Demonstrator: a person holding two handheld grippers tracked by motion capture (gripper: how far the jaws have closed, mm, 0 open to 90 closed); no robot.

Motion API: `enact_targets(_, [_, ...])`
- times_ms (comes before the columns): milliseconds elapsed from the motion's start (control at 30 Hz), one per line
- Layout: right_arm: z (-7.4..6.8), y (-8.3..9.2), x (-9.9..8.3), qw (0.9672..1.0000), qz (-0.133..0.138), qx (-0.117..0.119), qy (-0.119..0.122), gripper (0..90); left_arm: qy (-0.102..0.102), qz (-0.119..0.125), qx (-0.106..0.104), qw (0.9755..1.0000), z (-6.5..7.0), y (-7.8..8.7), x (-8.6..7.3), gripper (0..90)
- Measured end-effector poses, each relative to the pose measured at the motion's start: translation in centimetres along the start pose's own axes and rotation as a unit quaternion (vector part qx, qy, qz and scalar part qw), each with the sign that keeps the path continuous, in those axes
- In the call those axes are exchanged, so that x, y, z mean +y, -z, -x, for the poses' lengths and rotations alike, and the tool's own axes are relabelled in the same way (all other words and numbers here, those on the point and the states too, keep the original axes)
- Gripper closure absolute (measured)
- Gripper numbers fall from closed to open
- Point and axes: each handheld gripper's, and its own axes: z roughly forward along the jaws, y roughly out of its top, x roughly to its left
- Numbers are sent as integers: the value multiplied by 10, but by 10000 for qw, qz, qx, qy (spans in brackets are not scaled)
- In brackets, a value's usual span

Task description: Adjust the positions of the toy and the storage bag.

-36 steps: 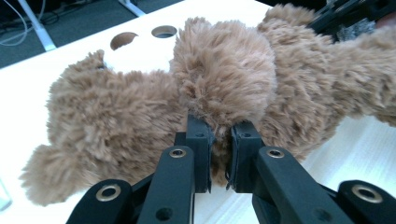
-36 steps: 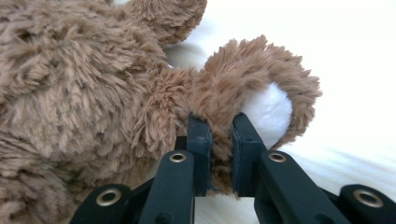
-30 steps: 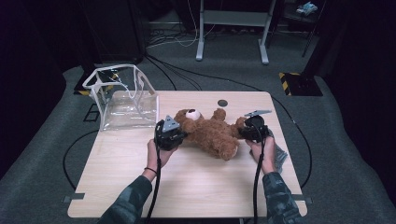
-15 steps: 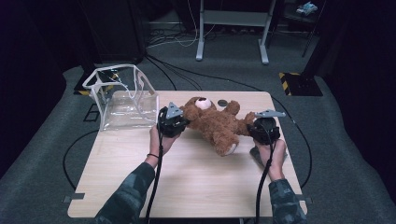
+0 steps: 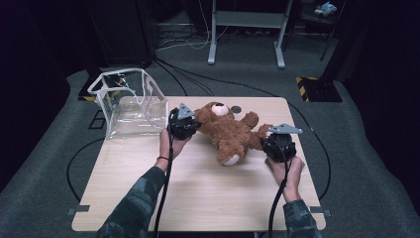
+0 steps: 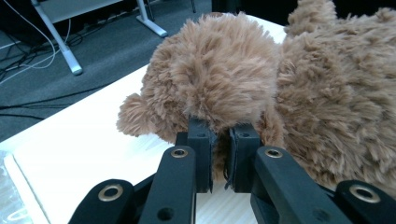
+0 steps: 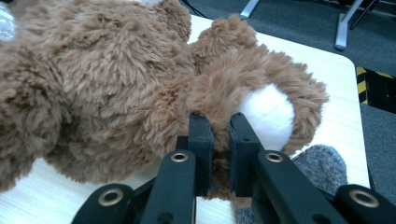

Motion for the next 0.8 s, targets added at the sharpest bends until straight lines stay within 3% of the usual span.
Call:
enact_targets(233, [-13,9,-7,9999,87,-13,57,828,-55,-124,15,9999,-3,-7,3,826])
enact_targets(433, [-27,11,-15,9998,74,70,161,828,32,-286,40,9996,-6,-18,0,826])
enact_targets(600, [-39,-1,-28,9993,-146,275,212,826,126,-576,2,9983,-10,-28,-9,824])
enact_targets(633, [-43,-3,-31,9992,-194,314,125,824,183,-607,24,9980,-10,-30,-12,824])
enact_targets(767, [-51,-16,-42,9971,-440,617,90,809,309,-834,-3,9960,-15,-36,-24,819])
enact_targets(800, [-52,-20,-45,9958,-583,703,88,805,423,-872,-9,9953,-16,-37,-27,815])
